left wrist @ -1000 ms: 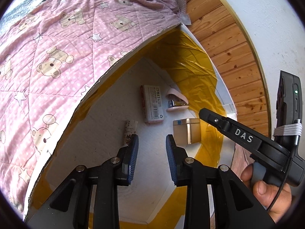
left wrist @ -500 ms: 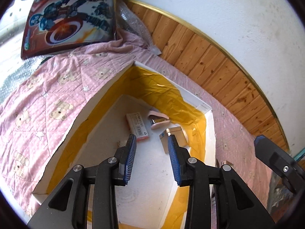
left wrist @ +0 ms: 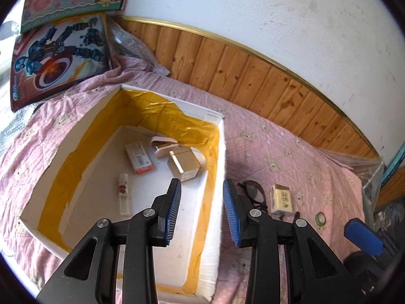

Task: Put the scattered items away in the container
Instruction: 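Move both grippers back toward the items on the bedspread, then grasp the black glasses with the left gripper while the right gripper grasps the black marker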

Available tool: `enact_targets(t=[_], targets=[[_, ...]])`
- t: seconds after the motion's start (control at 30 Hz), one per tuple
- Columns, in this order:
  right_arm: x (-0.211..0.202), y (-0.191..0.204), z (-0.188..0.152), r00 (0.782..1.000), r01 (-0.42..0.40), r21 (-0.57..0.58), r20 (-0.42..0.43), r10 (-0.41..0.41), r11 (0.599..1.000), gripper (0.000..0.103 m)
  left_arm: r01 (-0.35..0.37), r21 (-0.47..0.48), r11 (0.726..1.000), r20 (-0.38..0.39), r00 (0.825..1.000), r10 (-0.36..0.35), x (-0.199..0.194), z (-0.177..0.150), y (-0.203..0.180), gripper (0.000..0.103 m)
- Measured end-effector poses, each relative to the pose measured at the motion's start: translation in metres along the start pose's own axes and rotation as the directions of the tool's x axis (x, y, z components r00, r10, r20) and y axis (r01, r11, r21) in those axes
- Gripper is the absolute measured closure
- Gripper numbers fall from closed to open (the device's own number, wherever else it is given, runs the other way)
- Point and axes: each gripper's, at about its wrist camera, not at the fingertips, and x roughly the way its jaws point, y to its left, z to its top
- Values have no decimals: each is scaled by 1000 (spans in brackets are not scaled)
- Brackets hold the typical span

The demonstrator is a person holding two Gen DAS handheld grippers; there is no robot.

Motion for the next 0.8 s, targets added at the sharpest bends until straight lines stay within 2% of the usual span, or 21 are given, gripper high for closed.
enact_targets(t=[0.3,0.4,0.5,0.57,0.7,0.8], targets=[[-31,-98,-15,997,78,262,-2,-80,962,61,98,114,989,-52,994,-92,13,-27,-62,67],[-26,-124,-26,984,175,302,-68,-162,937,61,138,156,978,-98,988,-123,30,-36,-83,65],[-13,-155,-46,958,275,347,-178,-225,897,59,174,154,973,-159,976,-149,59,-42,-98,60],[-1,-176,-60,944,309,379,-234,-232,872,55,181,141,973,-192,969,-152,85,-42,-106,57],[33,-206,-78,917,353,419,-333,-220,837,53,136,123,983,-255,962,-101,141,-41,-117,55],[54,-217,-85,895,390,409,-378,-236,825,50,41,154,987,-310,951,9,175,-47,-122,51]])
